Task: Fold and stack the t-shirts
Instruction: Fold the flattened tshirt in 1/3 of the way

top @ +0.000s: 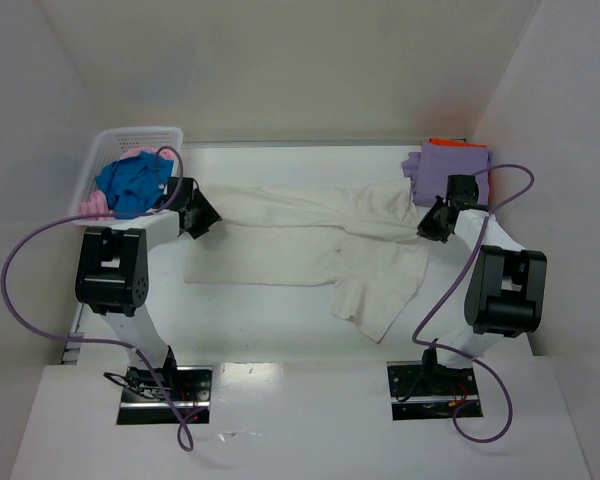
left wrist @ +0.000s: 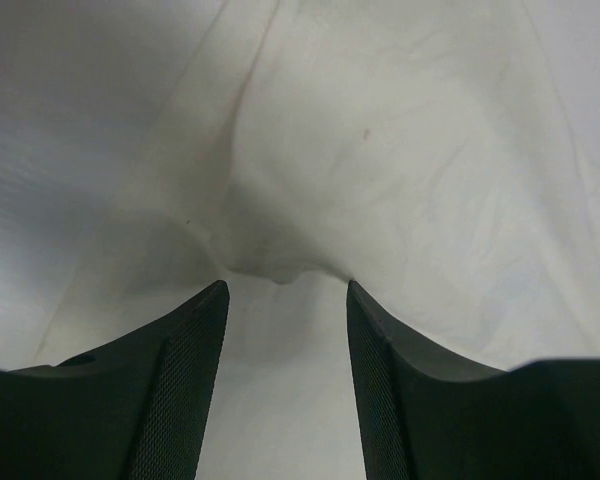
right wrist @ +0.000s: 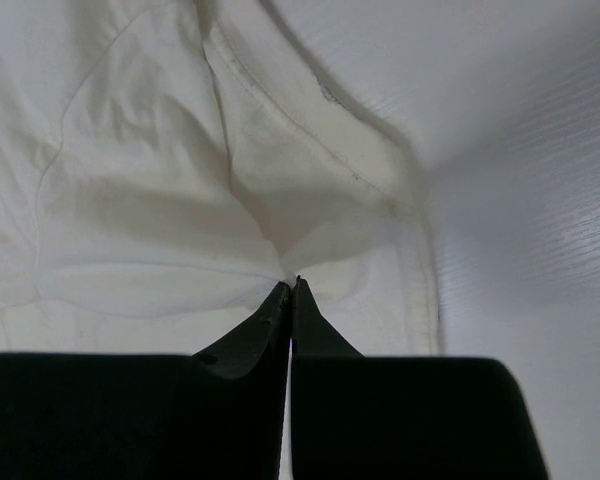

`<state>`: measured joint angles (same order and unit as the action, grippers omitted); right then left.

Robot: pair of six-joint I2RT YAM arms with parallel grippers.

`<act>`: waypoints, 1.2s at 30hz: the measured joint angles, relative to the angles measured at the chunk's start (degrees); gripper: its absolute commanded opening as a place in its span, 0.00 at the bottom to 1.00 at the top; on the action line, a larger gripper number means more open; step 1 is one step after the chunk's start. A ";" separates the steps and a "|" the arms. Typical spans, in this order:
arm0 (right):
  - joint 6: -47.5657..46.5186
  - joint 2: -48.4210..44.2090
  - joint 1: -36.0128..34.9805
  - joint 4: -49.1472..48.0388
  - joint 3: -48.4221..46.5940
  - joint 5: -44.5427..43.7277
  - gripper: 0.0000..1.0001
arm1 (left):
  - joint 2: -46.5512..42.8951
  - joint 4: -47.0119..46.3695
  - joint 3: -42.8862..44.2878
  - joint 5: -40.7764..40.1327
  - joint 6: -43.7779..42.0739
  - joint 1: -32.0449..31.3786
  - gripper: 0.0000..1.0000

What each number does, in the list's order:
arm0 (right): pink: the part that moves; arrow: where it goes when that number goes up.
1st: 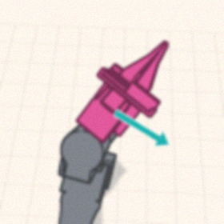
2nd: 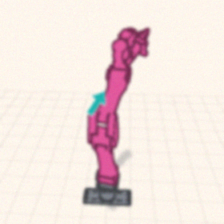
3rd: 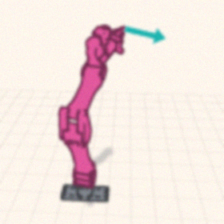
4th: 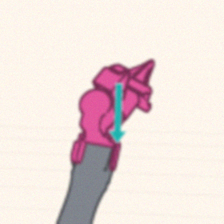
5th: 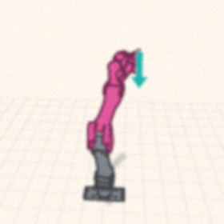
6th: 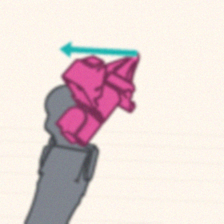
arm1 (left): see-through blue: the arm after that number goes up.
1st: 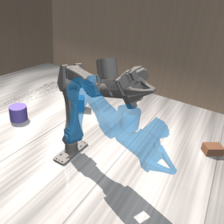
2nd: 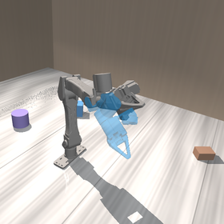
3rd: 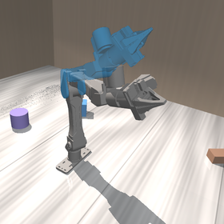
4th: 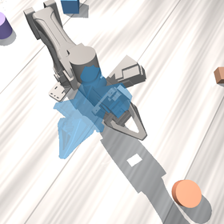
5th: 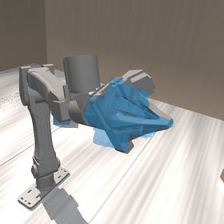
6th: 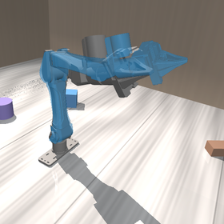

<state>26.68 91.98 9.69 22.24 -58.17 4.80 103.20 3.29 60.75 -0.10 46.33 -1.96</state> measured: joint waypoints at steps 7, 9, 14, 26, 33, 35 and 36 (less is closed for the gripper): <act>0.00 -0.57 0.00 -0.04 0.00 0.13 0.00 | 0.09 -6.05 -3.89 -0.52 9.49 0.17 0.59; 0.00 -0.57 0.00 -0.04 0.00 0.13 0.00 | 0.57 -7.80 -3.96 0.09 11.69 0.26 0.59; 0.00 -0.57 0.00 -0.07 0.00 0.13 0.00 | 0.96 -12.00 -5.22 0.42 17.59 0.35 0.59; 0.00 -0.57 0.00 -0.07 0.00 0.39 0.00 | -1.97 -19.76 -12.81 -11.61 31.34 -2.89 0.58; -0.02 -0.57 0.00 -0.07 0.00 0.39 0.00 | -1.64 -25.88 -14.53 -17.86 39.08 -4.94 0.58; -0.02 -0.57 0.00 -0.07 0.00 0.39 0.00 | -0.98 -27.56 -14.49 -18.53 39.93 -5.16 0.58; -0.02 -0.57 0.00 -0.07 0.00 0.39 0.00 | -0.48 -28.17 -14.34 -18.78 40.30 -5.27 0.58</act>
<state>26.65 91.42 9.69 22.17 -58.17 5.19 102.72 -24.88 46.41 -18.87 86.63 -7.22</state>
